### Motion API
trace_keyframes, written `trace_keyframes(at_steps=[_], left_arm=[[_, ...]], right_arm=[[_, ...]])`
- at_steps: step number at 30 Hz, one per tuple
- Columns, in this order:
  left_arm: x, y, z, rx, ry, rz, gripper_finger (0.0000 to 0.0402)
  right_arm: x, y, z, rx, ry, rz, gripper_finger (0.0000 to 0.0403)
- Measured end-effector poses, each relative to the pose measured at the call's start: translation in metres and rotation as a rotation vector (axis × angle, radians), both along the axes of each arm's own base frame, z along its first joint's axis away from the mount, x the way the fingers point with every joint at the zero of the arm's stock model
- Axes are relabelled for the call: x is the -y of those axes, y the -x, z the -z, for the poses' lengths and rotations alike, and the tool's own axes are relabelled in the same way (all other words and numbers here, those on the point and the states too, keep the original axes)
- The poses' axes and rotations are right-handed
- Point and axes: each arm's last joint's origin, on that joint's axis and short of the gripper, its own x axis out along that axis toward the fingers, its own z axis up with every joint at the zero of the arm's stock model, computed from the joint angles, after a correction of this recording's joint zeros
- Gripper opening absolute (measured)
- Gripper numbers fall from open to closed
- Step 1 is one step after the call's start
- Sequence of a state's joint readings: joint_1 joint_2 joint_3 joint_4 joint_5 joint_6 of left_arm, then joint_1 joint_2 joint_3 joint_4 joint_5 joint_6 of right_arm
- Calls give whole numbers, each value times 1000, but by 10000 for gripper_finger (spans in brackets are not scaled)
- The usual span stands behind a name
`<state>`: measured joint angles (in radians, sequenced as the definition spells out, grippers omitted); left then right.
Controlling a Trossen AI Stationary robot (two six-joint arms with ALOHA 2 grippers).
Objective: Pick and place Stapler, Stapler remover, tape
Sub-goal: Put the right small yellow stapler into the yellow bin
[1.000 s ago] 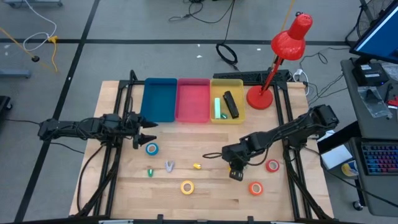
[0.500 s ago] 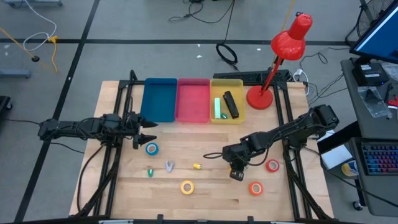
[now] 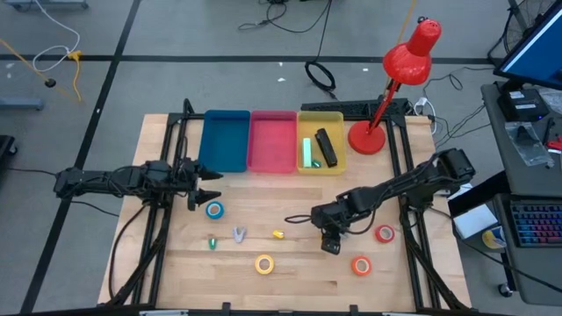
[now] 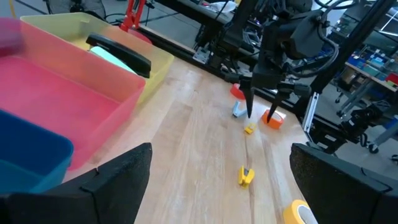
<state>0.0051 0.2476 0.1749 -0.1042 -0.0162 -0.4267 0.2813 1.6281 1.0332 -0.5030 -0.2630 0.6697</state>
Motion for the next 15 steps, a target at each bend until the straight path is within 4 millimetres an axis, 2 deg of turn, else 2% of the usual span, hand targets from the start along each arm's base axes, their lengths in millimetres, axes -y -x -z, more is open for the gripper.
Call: trace_keyframes(at_steps=[9, 15], left_arm=[[1, 0, 0, 0, 0, 23, 379], [1, 0, 0, -1, 2, 43, 379]], right_arm=[[-1, -4, 14, -37, 10, -1, 195], [-1, -4, 15, -47, 12, 15, 195]])
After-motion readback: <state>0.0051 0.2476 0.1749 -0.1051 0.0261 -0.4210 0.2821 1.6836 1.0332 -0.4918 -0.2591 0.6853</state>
